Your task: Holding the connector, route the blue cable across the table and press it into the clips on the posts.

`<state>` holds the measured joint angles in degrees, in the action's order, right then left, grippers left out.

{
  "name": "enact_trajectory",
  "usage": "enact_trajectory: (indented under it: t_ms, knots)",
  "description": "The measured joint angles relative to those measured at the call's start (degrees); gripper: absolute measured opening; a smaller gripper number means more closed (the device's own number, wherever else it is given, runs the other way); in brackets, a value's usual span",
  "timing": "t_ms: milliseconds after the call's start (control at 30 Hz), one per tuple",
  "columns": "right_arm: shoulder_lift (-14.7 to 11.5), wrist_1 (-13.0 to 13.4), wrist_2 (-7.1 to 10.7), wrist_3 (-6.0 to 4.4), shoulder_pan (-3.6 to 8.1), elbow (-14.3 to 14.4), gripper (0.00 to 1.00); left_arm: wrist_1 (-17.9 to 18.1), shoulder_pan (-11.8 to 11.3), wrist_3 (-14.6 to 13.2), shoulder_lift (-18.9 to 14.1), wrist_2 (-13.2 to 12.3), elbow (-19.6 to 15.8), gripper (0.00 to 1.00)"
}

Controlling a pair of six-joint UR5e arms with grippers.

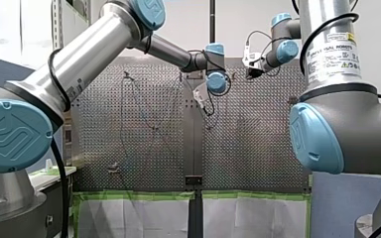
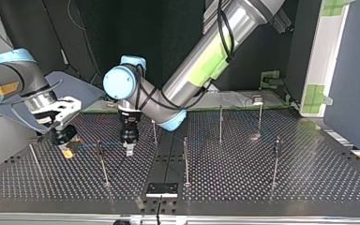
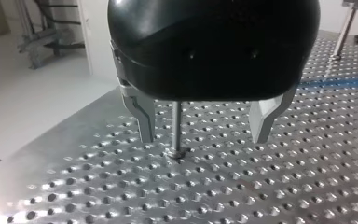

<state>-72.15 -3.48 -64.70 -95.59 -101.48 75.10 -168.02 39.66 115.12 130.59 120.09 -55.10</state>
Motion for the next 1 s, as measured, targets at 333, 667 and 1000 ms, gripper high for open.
enact_trajectory:
  t_ms: [333,667,1000]
  knots:
    - [0.0,-0.1,0.0,-0.13,-0.29,0.0,0.0,-5.2,1.3,1.3,-4.1,-1.5,-1.8,1.0]
    - [0.0,-0.1,0.0,-0.14,-0.74,0.0,0.0,-9.5,1.5,1.0,-9.6,-6.8,-7.6,1.0]
    - [0.0,-0.2,0.0,-0.14,-0.92,0.0,0.0,-5.6,2.4,0.1,-15.7,-7.3,-13.7,1.0]
